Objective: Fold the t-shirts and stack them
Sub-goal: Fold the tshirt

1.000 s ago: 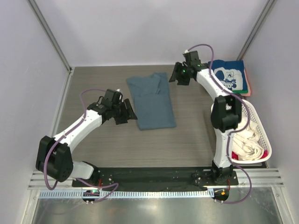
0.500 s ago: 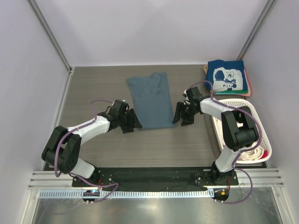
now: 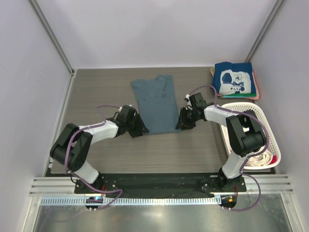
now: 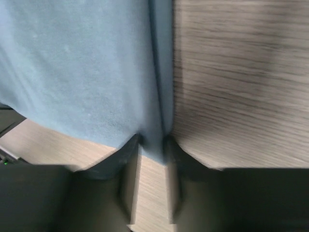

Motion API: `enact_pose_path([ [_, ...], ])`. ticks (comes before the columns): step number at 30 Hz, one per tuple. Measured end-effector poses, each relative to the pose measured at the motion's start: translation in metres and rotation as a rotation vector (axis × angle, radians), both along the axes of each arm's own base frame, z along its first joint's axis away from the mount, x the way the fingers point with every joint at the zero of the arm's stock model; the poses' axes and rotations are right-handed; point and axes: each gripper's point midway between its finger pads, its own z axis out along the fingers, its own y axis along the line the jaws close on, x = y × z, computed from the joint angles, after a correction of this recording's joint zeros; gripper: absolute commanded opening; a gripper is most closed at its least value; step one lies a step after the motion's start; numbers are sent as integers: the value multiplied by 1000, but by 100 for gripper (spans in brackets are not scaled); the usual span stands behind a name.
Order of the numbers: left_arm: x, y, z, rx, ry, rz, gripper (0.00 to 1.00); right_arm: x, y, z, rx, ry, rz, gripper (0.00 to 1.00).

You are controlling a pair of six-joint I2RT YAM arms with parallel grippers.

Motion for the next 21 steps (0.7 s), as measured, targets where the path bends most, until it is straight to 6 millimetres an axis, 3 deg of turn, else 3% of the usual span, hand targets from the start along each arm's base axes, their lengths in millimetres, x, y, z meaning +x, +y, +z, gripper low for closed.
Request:
enact_pose_path([
  [4, 6, -3, -4, -9, -8, 22, 26, -1, -1, -3, -4, -2, -6, 11],
  [5, 7, -3, -5, -7, -9, 27, 16, -1, -1, -4, -3, -3, -7, 7],
  [6, 8, -3, -6, -6, -9, 31, 12, 0, -1, -4, -2, -4, -7, 1],
  [9, 10, -4, -8, 1, -14, 42, 1, -1, -1, -6, 1, -8, -9, 1],
  [13, 7, -6, -6, 8, -22, 36, 0, -5, -3, -3, 8, -32, -20, 1],
  [16, -7, -8, 7, 32, -33, 18, 0, -17, -8, 10, 14, -49, -42, 1],
  [21, -39, -20, 60, 2, -111, -27, 0, -38, -10, 64, 42, -164, -78, 1],
])
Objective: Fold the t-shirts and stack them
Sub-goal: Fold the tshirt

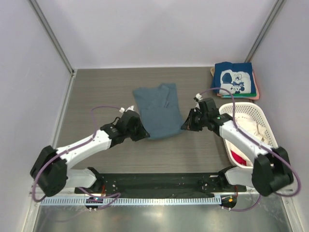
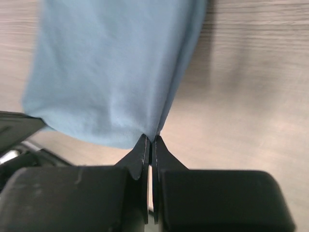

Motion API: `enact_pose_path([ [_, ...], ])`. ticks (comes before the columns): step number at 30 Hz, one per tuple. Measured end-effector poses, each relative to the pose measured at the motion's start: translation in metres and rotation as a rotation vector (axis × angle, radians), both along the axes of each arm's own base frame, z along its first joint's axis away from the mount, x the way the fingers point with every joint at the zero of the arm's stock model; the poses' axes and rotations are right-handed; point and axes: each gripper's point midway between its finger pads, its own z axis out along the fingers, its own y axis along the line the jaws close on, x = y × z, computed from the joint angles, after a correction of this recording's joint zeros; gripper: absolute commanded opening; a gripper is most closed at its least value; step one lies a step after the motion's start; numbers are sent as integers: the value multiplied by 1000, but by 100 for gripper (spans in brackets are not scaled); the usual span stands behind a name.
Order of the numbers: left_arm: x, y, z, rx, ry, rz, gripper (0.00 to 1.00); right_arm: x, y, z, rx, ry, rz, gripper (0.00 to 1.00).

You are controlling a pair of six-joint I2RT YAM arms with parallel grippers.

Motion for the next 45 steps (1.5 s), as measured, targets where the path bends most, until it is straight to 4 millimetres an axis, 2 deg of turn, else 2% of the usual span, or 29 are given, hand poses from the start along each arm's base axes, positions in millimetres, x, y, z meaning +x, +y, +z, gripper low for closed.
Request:
enact_pose_path([
  [4, -32, -6, 39, -31, -41, -22, 1, -19, 4, 47, 40, -107, -8, 1],
  [8, -57, -5, 66, -46, -32, -38, 2, -46, 2, 69, 53, -122, -10, 1],
  [11, -59, 3, 78, -27, -32, -15, 2, -53, -4, 74, 28, -98, -26, 1],
  [14, -51, 9, 92, 9, -54, 10, 2, -46, -5, 81, -2, -87, -35, 1],
  [16, -42, 12, 100, 26, -68, 23, 2, -35, -2, 87, -22, -91, -34, 1],
  [19, -19, 20, 104, 51, -78, 64, 2, -13, 3, 94, -58, -103, -32, 1],
  [23, 12, 36, 92, 82, -43, 117, 1, 17, 10, 94, -93, -102, -22, 1],
  [27, 41, 45, 82, 102, -6, 134, 1, 50, 17, 87, -117, -91, -16, 1],
  [32, 84, 48, 73, 114, 26, 123, 1, 91, 20, 77, -137, -75, -19, 1],
  [36, 117, 51, 57, 123, 60, 117, 0, 119, 22, 62, -139, -53, -21, 1],
  [45, 172, 56, 25, 136, 128, 95, 1, 169, 27, 27, -123, 3, -21, 1],
])
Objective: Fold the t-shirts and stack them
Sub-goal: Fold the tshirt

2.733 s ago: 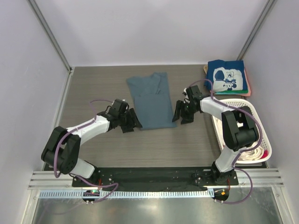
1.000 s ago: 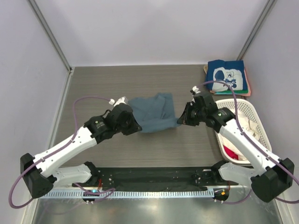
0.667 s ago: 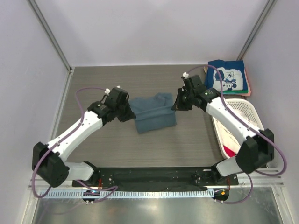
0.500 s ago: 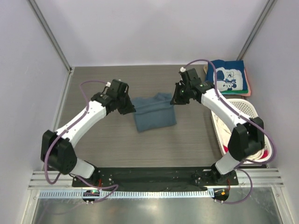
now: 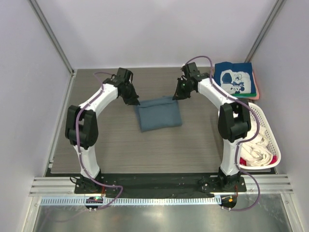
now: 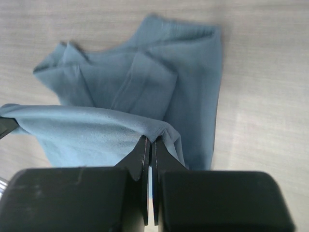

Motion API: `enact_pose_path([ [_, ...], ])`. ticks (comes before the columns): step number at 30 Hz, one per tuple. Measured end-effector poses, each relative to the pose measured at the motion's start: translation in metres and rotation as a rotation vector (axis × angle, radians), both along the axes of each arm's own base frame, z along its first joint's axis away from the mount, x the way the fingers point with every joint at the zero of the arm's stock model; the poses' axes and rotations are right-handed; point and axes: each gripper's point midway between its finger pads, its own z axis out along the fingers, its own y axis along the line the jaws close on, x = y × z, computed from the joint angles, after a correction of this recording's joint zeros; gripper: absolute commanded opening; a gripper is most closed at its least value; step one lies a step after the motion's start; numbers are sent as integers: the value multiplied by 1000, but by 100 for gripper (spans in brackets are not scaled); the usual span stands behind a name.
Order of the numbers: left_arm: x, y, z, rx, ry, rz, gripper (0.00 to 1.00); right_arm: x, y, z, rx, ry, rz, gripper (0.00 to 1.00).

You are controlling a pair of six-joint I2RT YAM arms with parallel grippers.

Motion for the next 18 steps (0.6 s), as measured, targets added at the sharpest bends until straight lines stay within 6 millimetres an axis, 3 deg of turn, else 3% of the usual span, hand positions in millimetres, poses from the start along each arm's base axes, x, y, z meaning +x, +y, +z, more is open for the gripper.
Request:
enact_pose_path([
  [5, 23, 4, -8, 15, 16, -6, 1, 22, 4, -10, 21, 6, -1, 1],
  [14, 43, 14, -27, 42, 49, -5, 4, 52, 15, -23, 61, 8, 13, 4],
  [17, 44, 15, -40, 55, 76, -8, 11, 57, 17, -32, 71, 22, 17, 24],
  [18, 45, 16, -43, 60, 88, -9, 19, 59, 17, -34, 72, 27, 15, 43],
])
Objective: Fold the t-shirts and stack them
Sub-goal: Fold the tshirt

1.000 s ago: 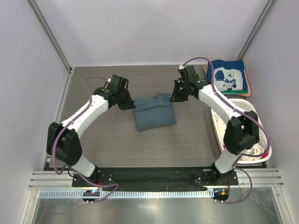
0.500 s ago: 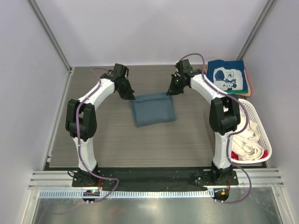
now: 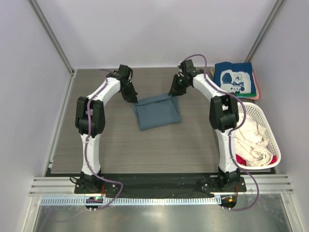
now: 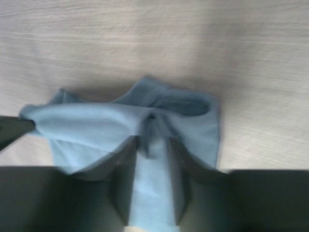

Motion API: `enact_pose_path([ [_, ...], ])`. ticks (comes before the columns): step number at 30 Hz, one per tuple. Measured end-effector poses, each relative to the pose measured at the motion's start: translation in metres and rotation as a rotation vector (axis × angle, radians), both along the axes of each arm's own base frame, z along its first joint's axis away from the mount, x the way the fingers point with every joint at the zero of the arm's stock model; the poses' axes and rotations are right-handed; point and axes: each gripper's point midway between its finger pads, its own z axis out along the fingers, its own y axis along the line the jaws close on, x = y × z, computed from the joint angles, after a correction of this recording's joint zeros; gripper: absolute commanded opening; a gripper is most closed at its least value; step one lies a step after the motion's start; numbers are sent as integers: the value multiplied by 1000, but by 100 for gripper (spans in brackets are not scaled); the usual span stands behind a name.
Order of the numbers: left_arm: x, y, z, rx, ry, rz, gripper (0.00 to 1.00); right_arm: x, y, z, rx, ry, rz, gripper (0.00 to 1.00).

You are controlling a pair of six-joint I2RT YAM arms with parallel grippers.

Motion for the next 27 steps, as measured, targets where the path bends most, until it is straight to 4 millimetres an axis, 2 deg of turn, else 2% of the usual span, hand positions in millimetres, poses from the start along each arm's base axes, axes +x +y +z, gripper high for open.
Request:
enact_pose_path([
  [2, 8, 6, -3, 23, 18, 0, 31, 8, -4, -3, -1, 2, -8, 55],
  [3, 15, 10, -3, 30, 21, 4, 42, 16, -7, -2, 2, -7, -15, 59],
  [6, 40, 23, 13, 55, -11, 22, 57, 39, -22, 14, 8, -45, -47, 61],
  [8, 53, 31, 35, 70, -54, 34, 60, 49, -31, 32, 13, -88, -59, 61],
  [10, 57, 38, 61, 89, -110, 41, 60, 48, -40, 53, 17, -123, -69, 61],
  [12, 46, 38, 79, 101, -135, 39, 59, 36, -43, 71, 37, -156, -61, 61],
  [15, 2, 20, 95, 96, -136, -9, 57, -19, -26, 91, 123, -137, 18, 60],
  [17, -33, -3, 96, 64, -132, -60, 56, -58, -2, 96, 201, -110, 103, 59],
  [18, -53, -19, 93, 41, -120, -93, 56, -78, 11, 92, 244, -85, 158, 58],
  [19, -69, -31, 89, 22, -108, -119, 56, -87, 19, 88, 259, -67, 187, 58],
  [21, -94, -62, 76, -32, -99, -175, 55, -110, 38, 69, 299, -4, 260, 57],
  [22, -104, -75, 67, -60, -84, -195, 54, -123, 44, 53, 309, 45, 289, 57],
  [24, -115, -92, 48, -108, -53, -208, 53, -135, 46, 23, 305, 119, 302, 56],
  [27, -119, -97, 14, -133, 8, -190, 51, -143, 31, -23, 264, 220, 259, 54],
])
